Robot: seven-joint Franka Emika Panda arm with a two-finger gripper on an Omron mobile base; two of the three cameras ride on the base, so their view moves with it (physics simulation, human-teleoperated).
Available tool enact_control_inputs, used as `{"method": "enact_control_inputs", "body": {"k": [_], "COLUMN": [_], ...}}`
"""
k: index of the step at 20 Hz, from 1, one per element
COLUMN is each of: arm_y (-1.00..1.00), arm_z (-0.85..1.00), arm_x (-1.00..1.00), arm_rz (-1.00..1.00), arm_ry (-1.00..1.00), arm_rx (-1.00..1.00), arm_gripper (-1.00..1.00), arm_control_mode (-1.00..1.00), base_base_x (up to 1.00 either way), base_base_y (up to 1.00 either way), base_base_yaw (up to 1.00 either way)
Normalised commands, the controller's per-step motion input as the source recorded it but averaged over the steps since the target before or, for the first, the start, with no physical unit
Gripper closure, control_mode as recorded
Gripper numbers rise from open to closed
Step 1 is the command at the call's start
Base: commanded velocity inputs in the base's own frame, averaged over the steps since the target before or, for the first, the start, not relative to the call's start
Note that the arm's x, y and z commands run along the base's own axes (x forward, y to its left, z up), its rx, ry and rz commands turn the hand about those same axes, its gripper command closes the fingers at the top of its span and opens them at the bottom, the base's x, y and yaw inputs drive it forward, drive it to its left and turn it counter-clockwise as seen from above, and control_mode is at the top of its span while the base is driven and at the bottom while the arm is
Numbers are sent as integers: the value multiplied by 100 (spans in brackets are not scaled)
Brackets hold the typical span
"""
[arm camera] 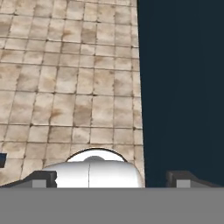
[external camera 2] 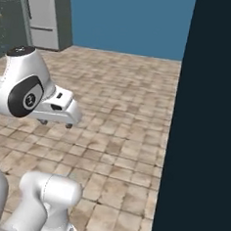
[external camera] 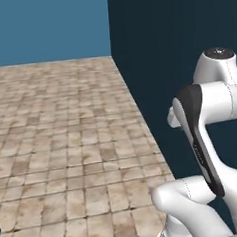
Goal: Pick up the bowls from the cabinet and place each bowl in front of a stool on the dining counter.
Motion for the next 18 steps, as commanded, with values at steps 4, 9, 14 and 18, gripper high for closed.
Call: {"method": "enact_control_inputs", "body": {"k": [4,9,14,18], "arm_y": [0,0,0,0], "arm_z": [0,0,0,0], "arm_x": [0,0,0,0], "arm_rz": [0,0,0,0], "arm_ry": [0,0,0,0], "arm_rx": [0,0,0,0], "arm_gripper": [-100,-100,-100,-100], "arm_control_mode": [100,100,100,100], "base_base_x": [97,99,100,100], "base_base_y": [0,-9,-10,-7], "base_base_yaw": [26,32,56,58]}}
